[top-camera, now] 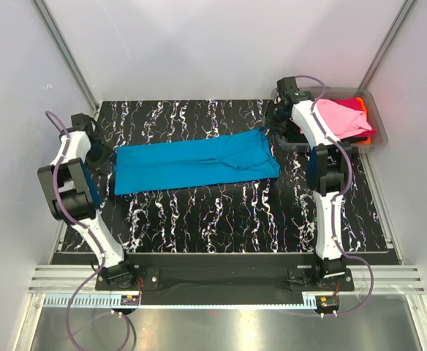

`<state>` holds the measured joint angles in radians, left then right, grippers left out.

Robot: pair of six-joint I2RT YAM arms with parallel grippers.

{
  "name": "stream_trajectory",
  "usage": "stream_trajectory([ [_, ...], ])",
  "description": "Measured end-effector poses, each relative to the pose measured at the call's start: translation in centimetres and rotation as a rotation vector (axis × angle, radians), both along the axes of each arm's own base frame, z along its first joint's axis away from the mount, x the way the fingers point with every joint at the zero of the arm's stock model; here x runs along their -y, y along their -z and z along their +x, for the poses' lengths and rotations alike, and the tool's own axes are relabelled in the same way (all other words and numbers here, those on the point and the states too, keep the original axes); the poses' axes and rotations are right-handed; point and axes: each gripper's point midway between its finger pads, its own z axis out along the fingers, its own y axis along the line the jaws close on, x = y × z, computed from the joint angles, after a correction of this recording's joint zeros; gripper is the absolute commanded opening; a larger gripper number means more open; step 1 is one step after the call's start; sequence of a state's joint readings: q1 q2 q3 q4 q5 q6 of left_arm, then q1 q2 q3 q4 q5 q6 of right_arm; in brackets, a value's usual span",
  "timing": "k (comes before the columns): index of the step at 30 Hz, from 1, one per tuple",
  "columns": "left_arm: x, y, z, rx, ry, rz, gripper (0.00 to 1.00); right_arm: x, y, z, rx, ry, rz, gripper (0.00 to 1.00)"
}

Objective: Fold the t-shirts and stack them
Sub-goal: Fold the tshirt

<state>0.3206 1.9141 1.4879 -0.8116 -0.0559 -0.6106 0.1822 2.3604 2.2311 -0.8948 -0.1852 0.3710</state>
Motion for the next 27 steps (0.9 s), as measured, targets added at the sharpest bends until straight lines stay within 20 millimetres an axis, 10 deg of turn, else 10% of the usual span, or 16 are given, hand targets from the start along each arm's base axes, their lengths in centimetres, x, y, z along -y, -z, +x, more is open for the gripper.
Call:
stream_trajectory([
  [6, 3.1, -2.7, -4.6, 0.047, 0.041, 0.003, 0.55, -1.9, -2.0, -4.6, -0.029, -0.058, -0.038, 0.51],
  [15, 9.2, -2.1, -6.1, 0.114, 0.189, -0.088, 0.44, -13.7, -0.8, -16.2, -0.080, -0.334, -0.028, 0.23],
  [27, 9.7, 2.4, -5.6, 0.015, 0.203, -0.147, 0.43, -15.4, 2.4, -13.3, -0.081, -0.284, -0.024, 0.22],
])
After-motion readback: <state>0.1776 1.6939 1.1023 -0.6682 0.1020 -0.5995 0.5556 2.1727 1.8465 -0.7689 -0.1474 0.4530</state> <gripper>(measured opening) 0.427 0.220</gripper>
